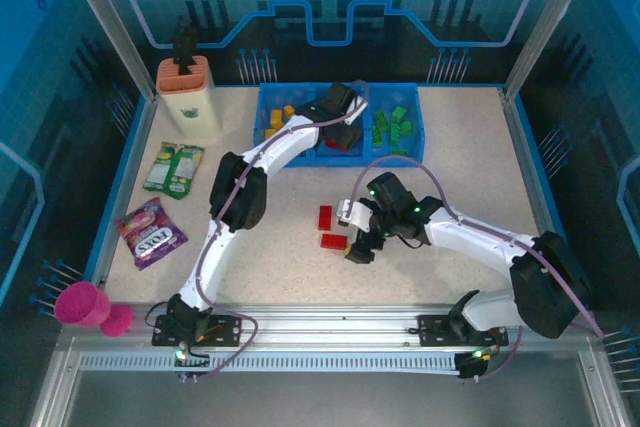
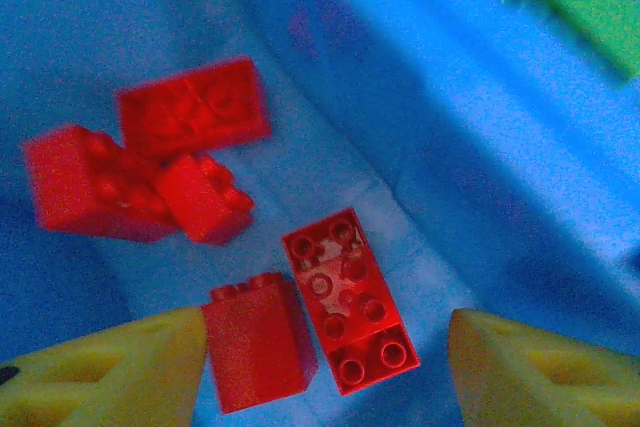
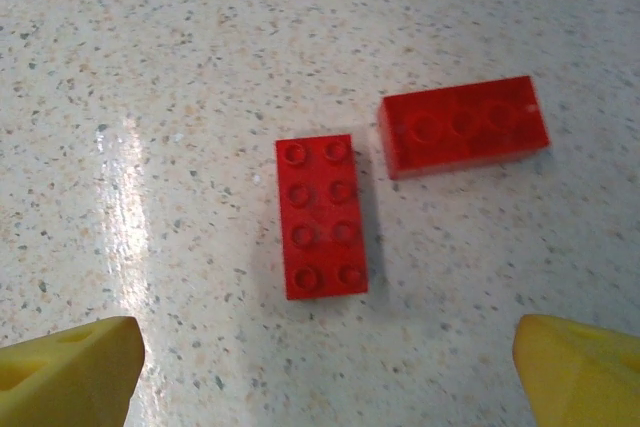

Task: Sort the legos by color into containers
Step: Place the lego in the container, then pick up the lego from the bottom-center of the table.

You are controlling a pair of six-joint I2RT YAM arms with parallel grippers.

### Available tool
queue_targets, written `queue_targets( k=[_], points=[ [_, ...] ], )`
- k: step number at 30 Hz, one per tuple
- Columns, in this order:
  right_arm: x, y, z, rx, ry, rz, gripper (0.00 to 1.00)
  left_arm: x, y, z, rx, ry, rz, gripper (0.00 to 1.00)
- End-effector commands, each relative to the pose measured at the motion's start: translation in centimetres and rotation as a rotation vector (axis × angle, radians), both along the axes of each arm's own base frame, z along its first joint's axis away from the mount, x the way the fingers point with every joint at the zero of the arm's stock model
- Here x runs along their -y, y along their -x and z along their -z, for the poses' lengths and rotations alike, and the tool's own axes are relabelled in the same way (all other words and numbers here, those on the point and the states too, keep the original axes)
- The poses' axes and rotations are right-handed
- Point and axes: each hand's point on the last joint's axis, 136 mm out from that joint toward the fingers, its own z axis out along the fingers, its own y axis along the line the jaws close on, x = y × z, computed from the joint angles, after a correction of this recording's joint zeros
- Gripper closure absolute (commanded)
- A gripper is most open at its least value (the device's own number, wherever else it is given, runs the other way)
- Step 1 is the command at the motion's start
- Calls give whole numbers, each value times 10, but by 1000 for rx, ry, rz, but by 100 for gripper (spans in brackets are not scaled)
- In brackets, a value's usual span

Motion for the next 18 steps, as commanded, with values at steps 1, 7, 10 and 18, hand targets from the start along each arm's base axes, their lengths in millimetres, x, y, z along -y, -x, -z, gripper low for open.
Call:
queue_targets(
  k=[1, 7, 10, 18],
  points=[
    [-17, 4, 4, 12, 12, -86, 4, 2, 7, -109, 174, 100, 20, 32],
    [-29, 4, 22, 5, 97, -129, 8, -20, 32, -190, 308, 130, 11, 27],
    [-30, 6, 37, 3, 159, -147, 9, -41, 52, -223, 378, 135, -19, 25],
    [-40, 2, 52, 4, 249, -182, 17, -113, 122, -272, 504, 140, -143, 21]
  ],
)
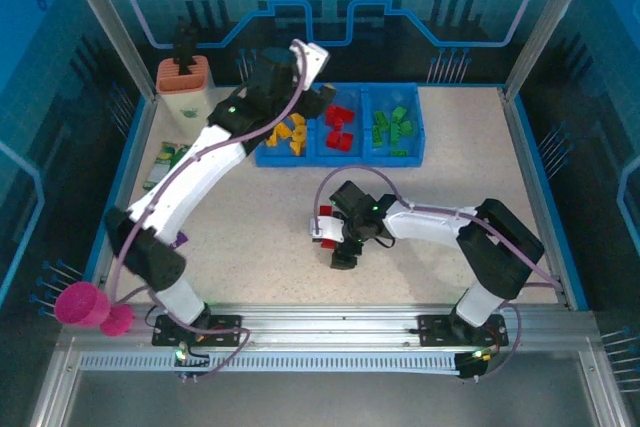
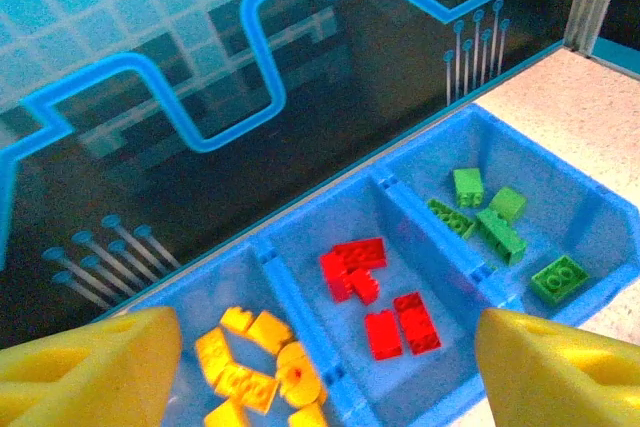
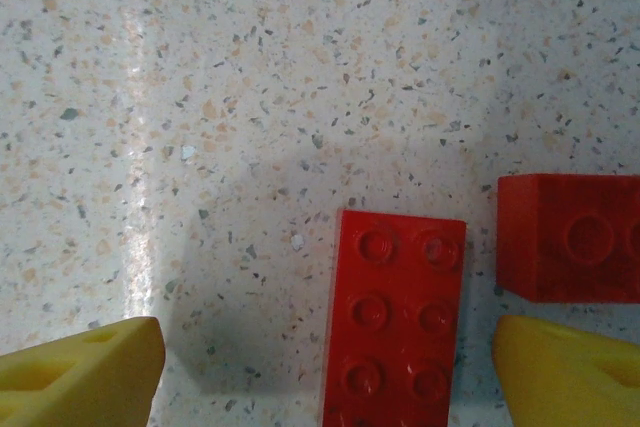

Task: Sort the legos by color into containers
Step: Pick up the lego from the bottom-center of the table.

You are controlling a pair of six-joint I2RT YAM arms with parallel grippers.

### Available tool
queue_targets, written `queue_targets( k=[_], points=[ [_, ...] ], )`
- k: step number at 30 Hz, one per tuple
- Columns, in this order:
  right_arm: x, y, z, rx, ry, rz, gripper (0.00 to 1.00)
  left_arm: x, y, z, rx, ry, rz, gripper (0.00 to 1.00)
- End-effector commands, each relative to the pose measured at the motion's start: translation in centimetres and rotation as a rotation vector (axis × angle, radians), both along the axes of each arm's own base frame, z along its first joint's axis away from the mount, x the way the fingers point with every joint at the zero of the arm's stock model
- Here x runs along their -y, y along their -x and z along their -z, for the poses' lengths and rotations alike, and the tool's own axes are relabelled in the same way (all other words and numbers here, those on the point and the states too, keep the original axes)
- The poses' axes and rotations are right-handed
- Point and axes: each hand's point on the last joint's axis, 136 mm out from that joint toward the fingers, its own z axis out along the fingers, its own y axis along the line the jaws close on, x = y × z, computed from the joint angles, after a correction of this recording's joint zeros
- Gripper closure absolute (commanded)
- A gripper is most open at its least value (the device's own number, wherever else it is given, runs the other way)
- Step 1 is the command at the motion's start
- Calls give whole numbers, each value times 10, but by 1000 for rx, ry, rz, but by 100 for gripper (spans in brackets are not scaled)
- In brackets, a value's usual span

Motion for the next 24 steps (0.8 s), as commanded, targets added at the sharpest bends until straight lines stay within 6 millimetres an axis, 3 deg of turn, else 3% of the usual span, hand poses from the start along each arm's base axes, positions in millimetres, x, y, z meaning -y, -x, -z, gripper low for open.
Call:
queue_targets(
  k=[1, 6, 10, 15, 17, 20, 24],
  points=[
    [0, -1, 5, 10, 65, -26, 20, -36, 23, -17, 67, -2, -92, 20],
    [6, -3, 15, 9, 142, -33, 36, -87, 63, -23, 96, 4, -189, 18],
    [8, -2, 21, -17, 183, -46, 46, -123, 83, -22, 101, 3, -265, 17],
    [10, 2, 22, -51, 219, -60, 76, -159, 100, -12, 86, -11, -339, 16],
    [11, 2, 17, -46, 220, -59, 83, -169, 104, -4, 71, -16, -364, 16],
    [18, -2, 4, -22, 228, -35, 86, -183, 110, 13, 38, -27, -396, 15],
    [22, -19, -37, -11, 165, 57, 87, -190, 125, 44, -39, -33, -412, 13]
  ],
)
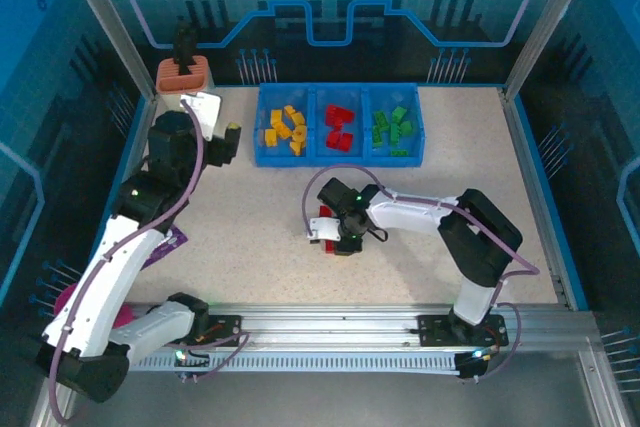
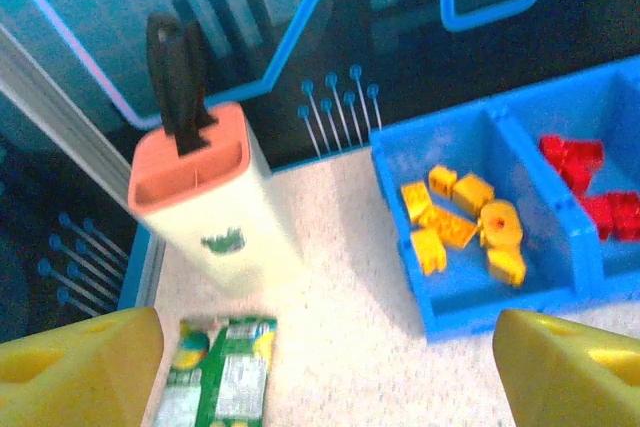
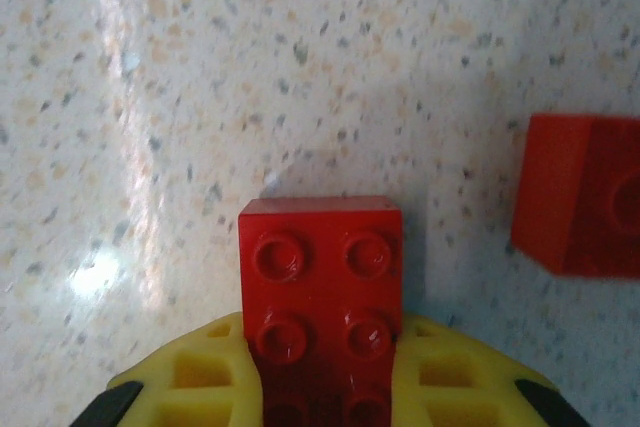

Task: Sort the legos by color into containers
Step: Pick up the lego from the bottom-center of the table, then place the lego in the container.

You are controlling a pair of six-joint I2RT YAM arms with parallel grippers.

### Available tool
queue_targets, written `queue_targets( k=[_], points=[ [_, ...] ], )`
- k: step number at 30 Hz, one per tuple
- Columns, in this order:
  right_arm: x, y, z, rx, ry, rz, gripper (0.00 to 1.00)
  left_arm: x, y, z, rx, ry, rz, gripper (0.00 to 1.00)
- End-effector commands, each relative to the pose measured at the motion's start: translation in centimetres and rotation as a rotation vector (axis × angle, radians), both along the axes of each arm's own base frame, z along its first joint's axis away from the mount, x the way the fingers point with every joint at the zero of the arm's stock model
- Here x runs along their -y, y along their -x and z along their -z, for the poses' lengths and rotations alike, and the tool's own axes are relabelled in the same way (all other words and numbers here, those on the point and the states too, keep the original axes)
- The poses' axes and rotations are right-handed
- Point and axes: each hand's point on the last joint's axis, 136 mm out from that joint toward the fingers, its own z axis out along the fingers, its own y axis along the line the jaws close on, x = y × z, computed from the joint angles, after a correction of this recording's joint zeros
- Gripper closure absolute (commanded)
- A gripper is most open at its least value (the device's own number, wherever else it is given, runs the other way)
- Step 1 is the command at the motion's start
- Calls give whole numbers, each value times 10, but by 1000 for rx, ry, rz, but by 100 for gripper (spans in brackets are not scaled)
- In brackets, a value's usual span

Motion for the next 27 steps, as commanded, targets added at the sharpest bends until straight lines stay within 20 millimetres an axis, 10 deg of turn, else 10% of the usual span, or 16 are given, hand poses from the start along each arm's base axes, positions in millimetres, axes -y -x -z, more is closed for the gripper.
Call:
queue_targets(
  k=[1, 13, 18, 27],
  points=[
    [4, -20, -53, 42, -68, 93, 87, -9, 17, 26, -67, 16, -22, 12],
    [26, -200, -150, 414, -185, 405, 85, 1, 31, 44, -75, -6, 82, 10],
    [16, -262, -144, 490, -166, 410, 85, 2, 37, 40, -57, 6, 92, 10],
    [2, -311, -99, 460, -155, 381, 83, 0, 42, 27, -22, 38, 87, 9]
  ],
)
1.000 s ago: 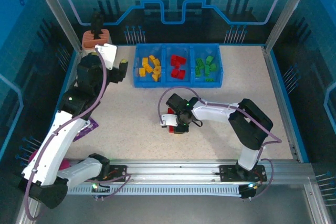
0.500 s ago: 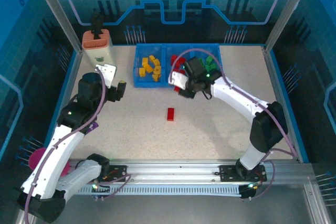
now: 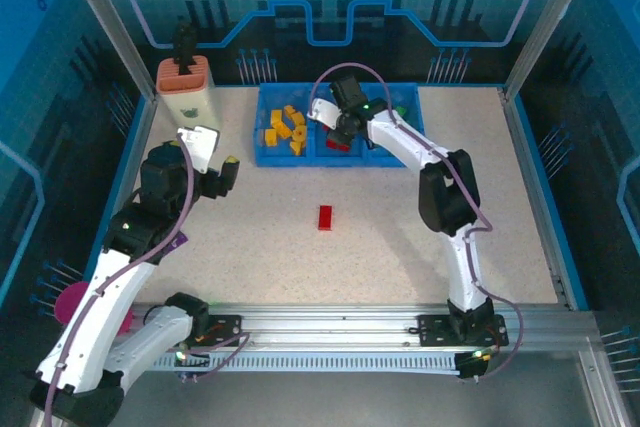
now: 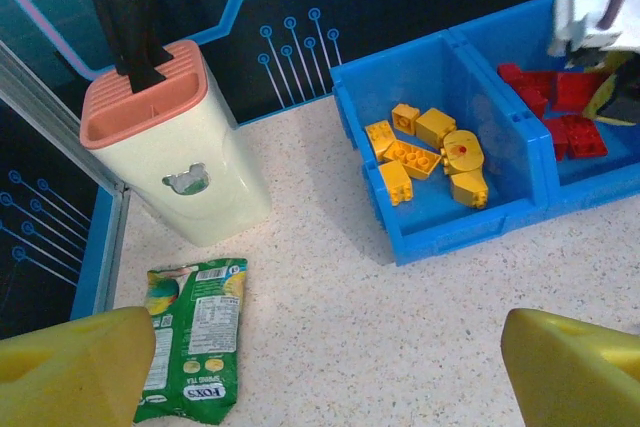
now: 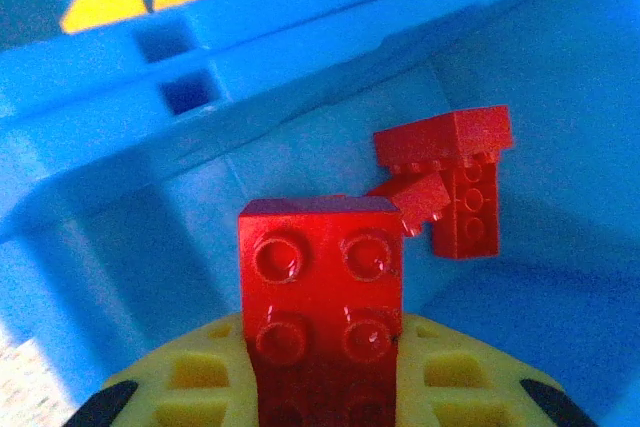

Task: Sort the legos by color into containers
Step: Place the lego in the container.

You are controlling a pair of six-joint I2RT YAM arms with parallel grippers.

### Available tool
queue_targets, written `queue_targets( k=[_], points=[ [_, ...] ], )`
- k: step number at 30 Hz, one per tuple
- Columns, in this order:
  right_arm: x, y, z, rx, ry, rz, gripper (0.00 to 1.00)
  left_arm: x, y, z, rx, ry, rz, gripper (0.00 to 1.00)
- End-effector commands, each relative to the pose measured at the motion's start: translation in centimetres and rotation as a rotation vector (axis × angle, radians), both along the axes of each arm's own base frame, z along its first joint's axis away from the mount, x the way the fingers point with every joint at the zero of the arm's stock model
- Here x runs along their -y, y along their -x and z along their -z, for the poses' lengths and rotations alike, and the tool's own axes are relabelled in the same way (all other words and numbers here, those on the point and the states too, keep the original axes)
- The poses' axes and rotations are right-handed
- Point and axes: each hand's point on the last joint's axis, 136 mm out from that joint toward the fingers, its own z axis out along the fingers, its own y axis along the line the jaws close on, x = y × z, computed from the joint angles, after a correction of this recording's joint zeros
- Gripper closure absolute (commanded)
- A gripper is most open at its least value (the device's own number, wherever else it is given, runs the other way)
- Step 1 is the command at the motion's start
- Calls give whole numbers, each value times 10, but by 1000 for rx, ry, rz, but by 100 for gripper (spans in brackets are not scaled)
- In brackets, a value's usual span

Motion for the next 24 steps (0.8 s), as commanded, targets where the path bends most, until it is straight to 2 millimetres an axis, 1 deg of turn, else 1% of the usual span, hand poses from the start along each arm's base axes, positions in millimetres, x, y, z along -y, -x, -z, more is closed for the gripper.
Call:
queue_targets(
  k=[1, 2, 3, 5, 10, 12, 14, 15, 16, 19, 20, 24],
  points=[
    [-1, -16, -4, 17, 1, -22, 83, 0, 1, -10, 25, 24, 4, 9],
    [-2, -18, 2, 10, 7, -22, 83, 0, 1, -10, 25, 21, 6, 9],
    [-2, -19, 1, 10, 10, -23, 82, 0, 1, -11, 26, 19, 4, 9],
    [0, -19, 19, -17, 30, -23, 82, -1, 2, -12, 27, 19, 3, 9],
    [4, -16, 28, -33, 42, -15, 79, 2, 2, -15, 28, 28, 15, 9],
    [5, -15, 26, -32, 43, -12, 75, 2, 1, -16, 27, 25, 15, 9],
    [5, -14, 25, -35, 36, -1, 69, 2, 0, -17, 25, 24, 17, 9],
    [5, -13, 9, -12, 15, 5, 68, 3, 0, -16, 24, 25, 18, 9],
    [5, -13, 4, -5, 6, 7, 67, 3, -1, -17, 27, 25, 18, 9],
    [3, -7, -7, 0, -8, 0, 60, 5, -2, -18, 32, 32, 25, 9],
    [3, -5, -9, -2, -6, -2, 56, 6, -3, -17, 30, 36, 27, 9],
    [6, 1, -18, -1, -8, 9, 47, 6, -3, -20, 36, 41, 31, 9]
  ],
)
